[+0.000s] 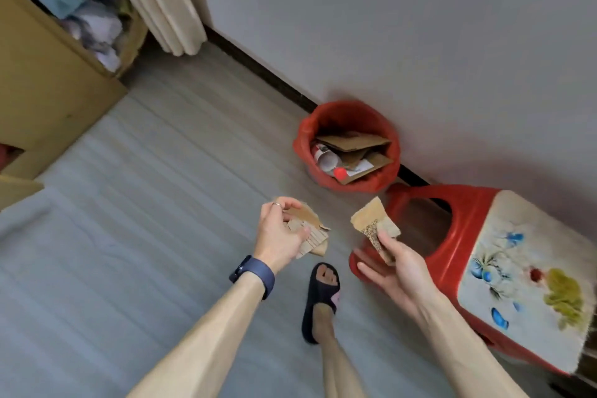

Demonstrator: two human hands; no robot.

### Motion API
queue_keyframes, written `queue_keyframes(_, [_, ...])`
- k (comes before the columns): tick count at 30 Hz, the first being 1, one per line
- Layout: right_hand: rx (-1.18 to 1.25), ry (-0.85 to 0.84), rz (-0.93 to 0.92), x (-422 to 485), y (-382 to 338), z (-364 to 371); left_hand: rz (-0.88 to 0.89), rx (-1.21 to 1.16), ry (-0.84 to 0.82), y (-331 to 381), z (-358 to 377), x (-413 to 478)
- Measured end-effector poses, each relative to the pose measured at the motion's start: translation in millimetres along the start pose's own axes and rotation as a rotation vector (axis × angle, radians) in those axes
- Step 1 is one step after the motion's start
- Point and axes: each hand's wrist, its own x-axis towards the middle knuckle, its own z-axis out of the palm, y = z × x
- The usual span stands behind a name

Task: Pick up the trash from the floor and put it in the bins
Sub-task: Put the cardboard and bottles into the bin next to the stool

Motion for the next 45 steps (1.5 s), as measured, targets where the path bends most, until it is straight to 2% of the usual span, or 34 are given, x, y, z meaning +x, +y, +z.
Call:
queue_keyframes(5, [-0.119, -0.164, 0.143, 43.0, -23.6, -5.6, 0.099, 0.103, -0.065, 38.6, 60.4, 31.3])
queue_keyframes(7, [-0.089, -0.101, 0.129, 63.4, -40.9, -4.7, 0.099, 0.09, -0.05, 56.8, 73.6, 48.0])
queue_keyframes(11, [-0.084, 0.02, 0.05, 87.3, -78.8, -1.0, -0.013, 0.02, -0.078, 72.5, 81.7, 79.9])
queue_keyframes(17, [-0.488, 0.333, -0.192, 112.7, -124.3, -22.6, -0.067, 0.03, 0.012, 81.6, 85.1, 131.1])
queue_keyframes(19, [-0.551, 0.394, -0.202, 123.6, -133.2, -31.3, -0.079, 0.128, 0.008, 76.1, 81.5, 151.9])
queue_keyframes(25, [-0.753, 0.443, -0.158, 173.2, -140.2, -35.4, -0.013, 0.621, -0.175, 53.1, 87.1, 227.3])
queue_keyframes(31, [-0.86, 0.421, -0.129, 233.3, -138.2, -9.3, 0.148, 0.887, -0.393, 36.4, 118.5, 276.0])
queue_keyframes(34, [-0.981, 0.422, -0.165, 262.2, -138.3, 8.0, 0.226, 0.955, -0.439, 28.8, 134.8, 298.3])
queue_keyframes(38, [-1.123, 0.427, -0.291, 294.9, -140.0, 28.6, 0.393, 1.084, -0.411, 22.5, 141.8, 322.4])
queue_keyframes(42, [-1.12, 0.451, -0.365, 318.3, -150.7, 31.9, 0.328, 0.984, -0.319, 29.7, 120.3, 345.2])
queue_keyframes(45, [-1.115, 0.426, -0.329, 315.7, -146.8, 25.5, 0.251, 1.045, -0.174, 43.6, 93.3, 367.5])
